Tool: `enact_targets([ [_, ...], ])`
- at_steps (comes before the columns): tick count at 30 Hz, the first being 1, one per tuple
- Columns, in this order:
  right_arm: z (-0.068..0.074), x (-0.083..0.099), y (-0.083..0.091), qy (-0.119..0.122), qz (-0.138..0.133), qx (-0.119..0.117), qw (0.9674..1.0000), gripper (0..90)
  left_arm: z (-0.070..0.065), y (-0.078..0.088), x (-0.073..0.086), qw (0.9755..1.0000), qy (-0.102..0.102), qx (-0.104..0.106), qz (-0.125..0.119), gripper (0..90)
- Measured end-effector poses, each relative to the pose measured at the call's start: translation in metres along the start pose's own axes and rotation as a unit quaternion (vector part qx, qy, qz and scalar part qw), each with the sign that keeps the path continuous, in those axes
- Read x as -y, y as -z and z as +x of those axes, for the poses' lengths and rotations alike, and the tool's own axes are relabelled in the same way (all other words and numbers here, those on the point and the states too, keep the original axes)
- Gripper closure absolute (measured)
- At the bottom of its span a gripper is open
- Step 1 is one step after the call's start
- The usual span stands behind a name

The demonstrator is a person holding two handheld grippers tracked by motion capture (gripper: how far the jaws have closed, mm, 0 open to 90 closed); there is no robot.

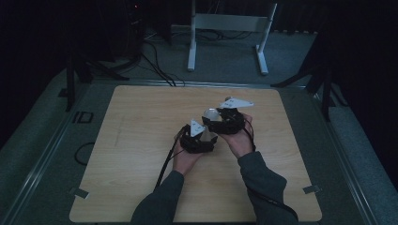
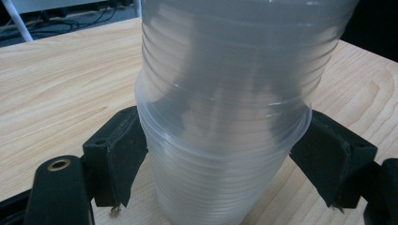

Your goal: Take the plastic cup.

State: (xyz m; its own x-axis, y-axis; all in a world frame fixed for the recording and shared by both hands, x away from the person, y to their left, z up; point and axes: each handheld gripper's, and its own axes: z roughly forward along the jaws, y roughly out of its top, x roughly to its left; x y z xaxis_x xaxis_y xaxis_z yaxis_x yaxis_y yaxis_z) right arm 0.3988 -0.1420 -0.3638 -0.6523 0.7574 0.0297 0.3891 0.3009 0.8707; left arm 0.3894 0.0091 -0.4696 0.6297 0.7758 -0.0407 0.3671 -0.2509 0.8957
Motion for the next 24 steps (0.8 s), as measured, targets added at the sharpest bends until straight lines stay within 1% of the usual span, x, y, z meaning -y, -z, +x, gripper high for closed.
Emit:
enact_targets([
  [5,-0.0020,0.0014,-0.0060,-0.015,0.000,-0.001,0.9999,34.4,0.0003,0.0001,0.0004,1.0000,-0.005,-0.001,0.001,20.6],
  [8,-0.0033,0.0032,-0.0063,-0.016,-0.001,-0.001,0.9999,36.5,-0.0002,0.0002,0.0007,1.0000,-0.007,-0.003,0.000,20.6],
  [17,-0.0036,0.0016,-0.0037,-0.017,-0.001,-0.001,0.9999,37.2,-0.0020,-0.0005,0.0011,1.0000,-0.005,-0.006,-0.005,20.6],
  [24,-0.0030,-0.0045,0.0019,-0.015,-0.013,-0.003,0.9998,37.7,-0.0022,-0.0006,0.0016,1.0000,-0.005,-0.007,-0.005,20.6],
])
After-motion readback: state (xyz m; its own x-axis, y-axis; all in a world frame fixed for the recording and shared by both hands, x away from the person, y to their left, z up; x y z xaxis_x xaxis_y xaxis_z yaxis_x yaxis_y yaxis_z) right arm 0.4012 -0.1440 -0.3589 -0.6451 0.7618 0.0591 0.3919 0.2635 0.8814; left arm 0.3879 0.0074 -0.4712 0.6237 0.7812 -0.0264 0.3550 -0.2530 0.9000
